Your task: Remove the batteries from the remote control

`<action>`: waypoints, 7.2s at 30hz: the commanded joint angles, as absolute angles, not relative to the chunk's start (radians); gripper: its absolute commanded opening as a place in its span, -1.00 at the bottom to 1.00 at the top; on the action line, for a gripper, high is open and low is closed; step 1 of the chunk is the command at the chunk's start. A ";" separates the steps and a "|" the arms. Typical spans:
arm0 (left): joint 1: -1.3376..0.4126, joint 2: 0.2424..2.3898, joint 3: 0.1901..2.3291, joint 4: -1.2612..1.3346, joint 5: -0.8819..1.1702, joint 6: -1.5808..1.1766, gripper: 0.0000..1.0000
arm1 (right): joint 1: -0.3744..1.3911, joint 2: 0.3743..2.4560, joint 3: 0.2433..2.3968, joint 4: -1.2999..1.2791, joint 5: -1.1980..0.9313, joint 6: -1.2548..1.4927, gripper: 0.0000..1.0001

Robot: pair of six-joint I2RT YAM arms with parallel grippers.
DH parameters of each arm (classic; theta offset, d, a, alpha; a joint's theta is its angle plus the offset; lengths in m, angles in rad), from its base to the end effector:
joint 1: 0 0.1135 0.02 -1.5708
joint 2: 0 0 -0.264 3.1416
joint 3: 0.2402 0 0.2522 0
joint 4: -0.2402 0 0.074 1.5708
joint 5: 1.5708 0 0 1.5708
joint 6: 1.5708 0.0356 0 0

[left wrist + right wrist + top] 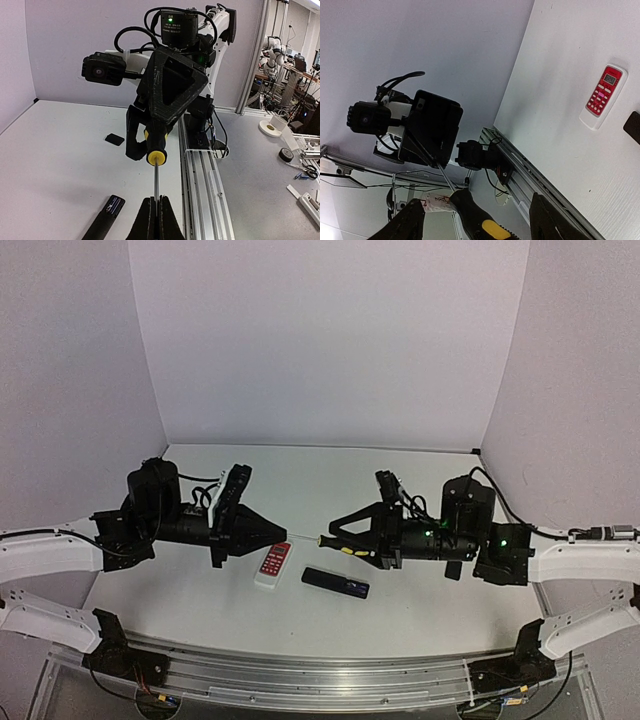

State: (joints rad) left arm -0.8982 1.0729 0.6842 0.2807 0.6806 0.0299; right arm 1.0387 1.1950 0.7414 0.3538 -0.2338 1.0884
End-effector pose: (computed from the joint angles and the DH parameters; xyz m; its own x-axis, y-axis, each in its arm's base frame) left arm 0.1348 -0.2051 0.2972 -0.0373 0.0841 -0.9958 0.9992 -0.0077 -0.0381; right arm 0.1338 0.2435 0.2948 -0.8697 0.2214 -0.4411 -0.3984 0.2129 0.8922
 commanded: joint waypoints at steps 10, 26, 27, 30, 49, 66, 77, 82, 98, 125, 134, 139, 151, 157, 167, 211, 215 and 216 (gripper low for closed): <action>-0.900 1.091 0.679 0.378 0.607 0.025 -1.00 | 1.023 1.143 0.687 0.549 -0.275 1.153 0.01; -0.900 1.086 0.670 0.359 0.716 0.074 -1.00 | 1.015 1.146 0.669 0.629 -0.273 1.146 -1.00; -0.901 1.081 0.669 0.357 0.714 0.074 -1.00 | 1.014 1.148 0.672 0.630 -0.280 1.140 -1.00; -0.900 1.064 0.677 0.339 0.672 0.062 -0.77 | 1.012 1.156 0.676 0.629 -0.297 1.122 -1.00; -0.901 0.645 0.532 0.107 0.340 -0.413 0.99 | 0.976 1.057 0.638 0.597 -0.425 0.823 -1.00; -0.904 1.107 0.619 0.144 0.440 -0.728 0.99 | 0.973 0.921 0.606 0.048 0.087 0.413 -1.00; -0.965 1.552 0.724 0.311 0.561 -0.842 0.99 | 0.973 0.824 0.591 -0.208 0.358 0.456 -1.00; -0.973 1.742 0.827 0.276 0.454 -0.839 0.99 | 0.973 0.811 0.569 -0.210 0.357 0.457 -1.00; -0.900 1.973 1.074 0.099 0.326 -0.756 0.99 | 0.973 0.778 0.549 -0.215 0.363 0.460 -1.00; -0.938 2.223 1.372 0.101 0.777 -0.525 0.99 | 0.973 0.731 0.511 -0.260 0.371 0.483 -1.00; -0.936 2.156 1.425 0.016 0.670 -0.503 0.99 | 0.973 0.749 0.549 -0.318 0.353 0.478 -1.00; -0.934 2.040 1.416 -0.067 0.505 -0.499 0.99 | 0.973 0.779 0.567 -0.324 0.329 0.475 -1.00; -0.933 1.731 1.134 -0.194 0.226 -0.636 0.88 | 0.973 0.985 0.662 -0.255 0.129 0.435 -1.00; -0.932 1.711 1.049 -0.148 0.225 -0.704 0.61 | 0.973 1.077 0.676 -0.162 0.070 0.441 -1.00; -0.892 1.823 1.093 -0.164 0.260 -0.733 0.25 | 0.973 1.193 0.691 -0.073 0.044 0.484 -1.00; -0.879 1.963 1.119 -0.139 0.431 -0.673 -0.60 | 0.973 1.354 0.699 0.058 0.029 0.462 -1.00; -0.879 1.967 1.118 -0.136 0.440 -0.674 -0.60 | 0.973 1.368 0.698 0.058 0.035 0.463 -1.00; -0.879 1.967 1.117 -0.134 0.442 -0.675 -0.60 | 0.973 1.372 0.700 0.058 0.034 0.463 -1.00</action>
State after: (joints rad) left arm -0.8822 1.9472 1.0889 -0.1375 0.4286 -0.6846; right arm 0.9756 1.3537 0.6811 0.0154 0.0463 0.4713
